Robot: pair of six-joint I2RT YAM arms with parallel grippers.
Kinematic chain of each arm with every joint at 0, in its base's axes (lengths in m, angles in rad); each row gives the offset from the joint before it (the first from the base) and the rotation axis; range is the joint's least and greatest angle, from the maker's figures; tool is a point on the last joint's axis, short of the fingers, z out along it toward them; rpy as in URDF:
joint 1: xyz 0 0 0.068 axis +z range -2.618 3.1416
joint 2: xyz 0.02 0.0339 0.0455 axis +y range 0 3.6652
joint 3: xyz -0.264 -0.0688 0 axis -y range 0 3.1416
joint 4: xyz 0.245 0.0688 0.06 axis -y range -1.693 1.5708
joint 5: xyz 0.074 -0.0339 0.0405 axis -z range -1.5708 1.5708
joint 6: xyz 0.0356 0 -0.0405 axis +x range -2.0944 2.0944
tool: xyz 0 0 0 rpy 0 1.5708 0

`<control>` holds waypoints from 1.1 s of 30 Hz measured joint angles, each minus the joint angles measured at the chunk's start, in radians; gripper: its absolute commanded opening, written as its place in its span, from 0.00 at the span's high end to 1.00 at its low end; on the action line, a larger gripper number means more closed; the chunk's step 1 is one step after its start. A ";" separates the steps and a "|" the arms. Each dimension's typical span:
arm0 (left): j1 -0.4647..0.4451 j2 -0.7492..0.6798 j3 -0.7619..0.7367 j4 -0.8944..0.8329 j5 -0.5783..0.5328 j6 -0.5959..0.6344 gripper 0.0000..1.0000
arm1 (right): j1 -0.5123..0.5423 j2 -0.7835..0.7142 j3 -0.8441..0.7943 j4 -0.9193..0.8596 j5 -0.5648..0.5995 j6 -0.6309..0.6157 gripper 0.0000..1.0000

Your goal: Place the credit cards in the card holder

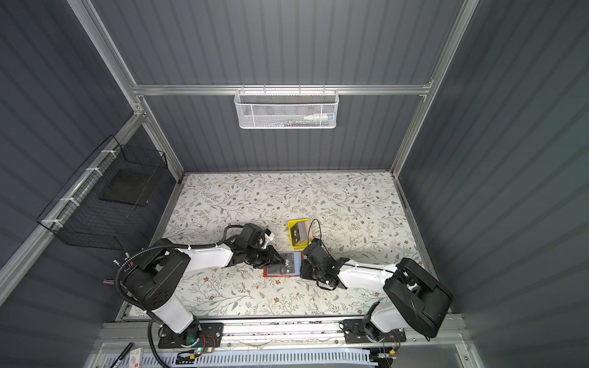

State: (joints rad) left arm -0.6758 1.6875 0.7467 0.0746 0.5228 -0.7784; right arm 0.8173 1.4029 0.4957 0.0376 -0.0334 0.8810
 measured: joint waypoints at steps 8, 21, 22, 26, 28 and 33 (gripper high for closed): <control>-0.011 0.009 0.006 0.015 0.000 -0.011 0.76 | 0.000 0.002 0.000 0.004 0.000 0.000 0.85; -0.011 0.026 0.006 0.066 0.003 -0.038 0.76 | 0.001 0.006 -0.004 0.021 0.002 0.000 0.85; -0.011 0.027 0.006 0.070 0.004 -0.041 0.76 | 0.001 0.006 -0.005 0.023 0.003 0.001 0.85; -0.012 0.030 0.006 0.073 0.000 -0.043 0.76 | 0.002 0.006 -0.006 0.028 0.004 0.001 0.85; -0.015 0.030 0.009 0.060 -0.007 -0.040 0.75 | 0.002 0.006 -0.006 0.029 0.004 0.001 0.85; -0.023 0.029 0.036 0.002 -0.036 -0.020 0.76 | 0.002 0.010 -0.007 0.037 0.004 0.001 0.85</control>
State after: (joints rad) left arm -0.6983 1.7168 0.7826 0.0761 0.4866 -0.7986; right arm 0.8192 1.4124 0.4889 0.0746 -0.0292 0.8818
